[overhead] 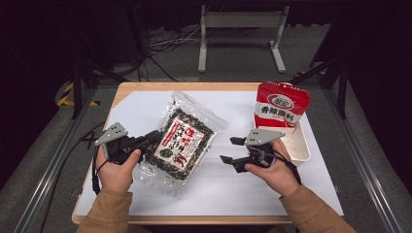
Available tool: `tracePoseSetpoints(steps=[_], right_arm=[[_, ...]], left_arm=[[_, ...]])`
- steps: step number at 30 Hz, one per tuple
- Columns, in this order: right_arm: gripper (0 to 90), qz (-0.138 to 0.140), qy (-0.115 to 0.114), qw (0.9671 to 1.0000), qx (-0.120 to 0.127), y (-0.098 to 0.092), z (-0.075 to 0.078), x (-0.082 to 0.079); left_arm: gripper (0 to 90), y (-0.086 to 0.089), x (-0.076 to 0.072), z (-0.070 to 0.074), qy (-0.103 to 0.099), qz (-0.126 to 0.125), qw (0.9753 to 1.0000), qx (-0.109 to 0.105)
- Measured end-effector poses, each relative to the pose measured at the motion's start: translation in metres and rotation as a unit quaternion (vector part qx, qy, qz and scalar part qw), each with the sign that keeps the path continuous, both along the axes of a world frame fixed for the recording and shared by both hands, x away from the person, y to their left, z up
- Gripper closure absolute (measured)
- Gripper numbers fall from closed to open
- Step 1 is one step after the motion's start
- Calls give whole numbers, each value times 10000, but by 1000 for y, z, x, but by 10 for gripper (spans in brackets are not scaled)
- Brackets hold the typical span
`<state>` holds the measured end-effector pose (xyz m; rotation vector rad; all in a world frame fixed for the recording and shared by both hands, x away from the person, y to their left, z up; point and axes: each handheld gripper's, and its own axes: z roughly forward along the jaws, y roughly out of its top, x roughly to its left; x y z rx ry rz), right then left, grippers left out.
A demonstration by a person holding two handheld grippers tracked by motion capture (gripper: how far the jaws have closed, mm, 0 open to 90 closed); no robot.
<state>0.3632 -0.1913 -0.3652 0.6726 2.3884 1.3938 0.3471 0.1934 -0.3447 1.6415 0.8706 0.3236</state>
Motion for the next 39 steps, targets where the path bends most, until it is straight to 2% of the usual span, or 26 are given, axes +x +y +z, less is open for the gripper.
tracePoseSetpoints(steps=[3,6,12,17,24,29,32,35,36,39], right_arm=[[291,-70,18,9999,80,-4,4,0],[291,-89,73,9997,205,-6,8,0],[285,-82,140,9996,223,-4,11,2],[281,-140,322,9990,292,-1,9,6],[275,-170,700,9957,582,3,3,19],[268,-211,780,9944,678,6,-2,29],[269,-125,853,9926,857,8,-6,35],[265,-21,789,9916,1029,10,-6,36],[275,-23,677,9924,1025,10,-4,36],[315,13,647,9915,1128,9,-1,34]], left_arm=[[855,-1,-4,5,-235,-30,9997,-72],[854,-1,-5,7,-324,-111,9993,-153],[855,-4,-5,7,-455,-158,9986,-207],[857,-7,-7,7,-540,-204,9981,-197],[862,-12,-10,9,-643,-315,9973,-186],[865,-18,-14,11,-721,-449,9962,-180],[865,-20,-16,12,-757,-531,9955,-226],[865,-21,-16,12,-817,-641,9942,-288],[865,-21,-16,12,-839,-676,9936,-346],[864,-20,-15,10,-790,-800,9926,-451]])
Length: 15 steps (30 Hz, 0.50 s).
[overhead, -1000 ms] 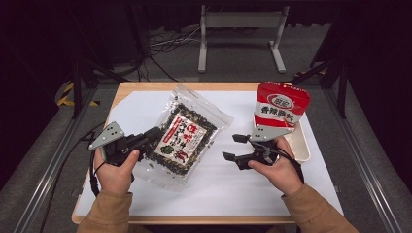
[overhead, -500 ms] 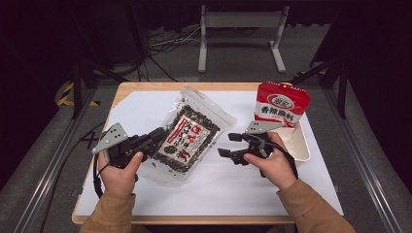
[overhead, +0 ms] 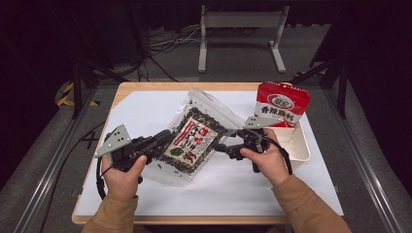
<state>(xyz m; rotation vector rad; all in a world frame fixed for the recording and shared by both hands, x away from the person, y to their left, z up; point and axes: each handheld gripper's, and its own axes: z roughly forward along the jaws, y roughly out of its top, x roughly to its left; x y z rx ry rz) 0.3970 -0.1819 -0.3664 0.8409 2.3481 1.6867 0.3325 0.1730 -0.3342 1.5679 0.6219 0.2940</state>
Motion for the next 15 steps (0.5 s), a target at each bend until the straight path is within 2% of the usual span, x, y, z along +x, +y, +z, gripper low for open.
tracePoseSetpoints(steps=[3,7,11,12,15], right_arm=[[341,49,-115,9997,186,-2,7,-3],[385,93,-288,9994,184,-3,14,-7],[481,275,-251,9991,180,-4,17,-8],[541,394,-215,9988,183,-5,18,-9],[593,558,-171,9981,202,-6,20,-11]], left_arm=[[863,-2,2,-3,45,-97,9999,17],[865,-6,3,-6,69,-154,9998,87],[866,-6,6,-8,102,-162,9998,113],[866,-6,6,-9,132,-183,9997,108],[865,-5,8,-10,161,-176,9997,73]])
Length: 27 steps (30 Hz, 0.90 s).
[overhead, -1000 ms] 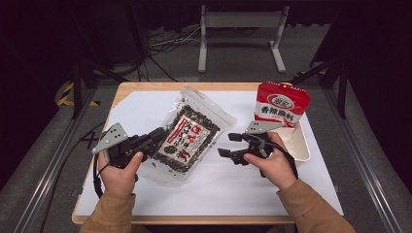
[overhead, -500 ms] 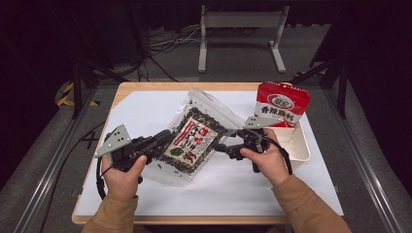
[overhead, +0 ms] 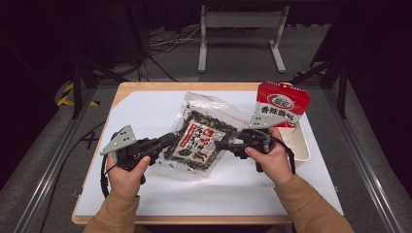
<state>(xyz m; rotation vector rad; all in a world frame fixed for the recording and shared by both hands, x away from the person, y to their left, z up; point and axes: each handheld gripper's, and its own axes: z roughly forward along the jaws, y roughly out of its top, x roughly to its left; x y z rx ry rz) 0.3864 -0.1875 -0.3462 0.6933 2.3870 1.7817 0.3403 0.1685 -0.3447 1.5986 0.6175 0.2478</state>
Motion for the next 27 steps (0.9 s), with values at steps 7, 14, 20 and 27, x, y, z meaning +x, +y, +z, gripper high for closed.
tracePoseSetpoints(steps=[7,14,20,27], right_arm=[[735,468,33,9989,83,-5,12,-5],[761,638,-40,9979,64,-9,21,-8],[766,646,-173,9977,-125,-12,34,-15],[767,315,-203,9988,-316,-33,52,-18]], left_arm=[[861,3,4,-5,131,-3,9999,-89],[838,2,5,-5,127,-57,9999,-100],[738,4,4,-1,126,-57,9999,35],[631,16,7,1,56,61,9996,283]])
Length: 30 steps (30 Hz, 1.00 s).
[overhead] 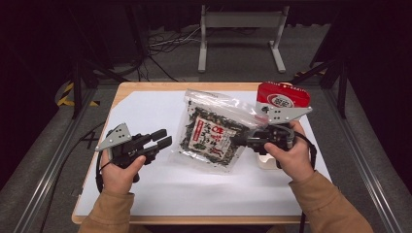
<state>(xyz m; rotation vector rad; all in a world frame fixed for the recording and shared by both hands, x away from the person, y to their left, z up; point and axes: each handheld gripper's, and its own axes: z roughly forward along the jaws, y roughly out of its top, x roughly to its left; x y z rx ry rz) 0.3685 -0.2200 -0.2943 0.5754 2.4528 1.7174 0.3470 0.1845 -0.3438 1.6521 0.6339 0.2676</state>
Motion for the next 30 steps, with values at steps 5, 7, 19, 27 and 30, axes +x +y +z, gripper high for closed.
tracePoseSetpoints(steps=[5,7,19,27,30], right_arm=[[766,-234,-56,9996,-150,-14,10,-2],[766,-280,-56,9994,-189,-19,15,-2],[766,-757,-298,9955,-483,-45,49,-3],[766,-1061,-417,9916,-617,-65,66,-3],[766,-1165,-473,9898,-668,-72,69,-3]], left_arm=[[613,7,2,0,-112,205,9994,267],[592,10,4,-2,-138,309,9983,464],[552,20,13,-18,8,647,9924,1049],[518,24,16,-25,204,704,9914,1086],[515,25,16,-26,224,706,9911,1104]])
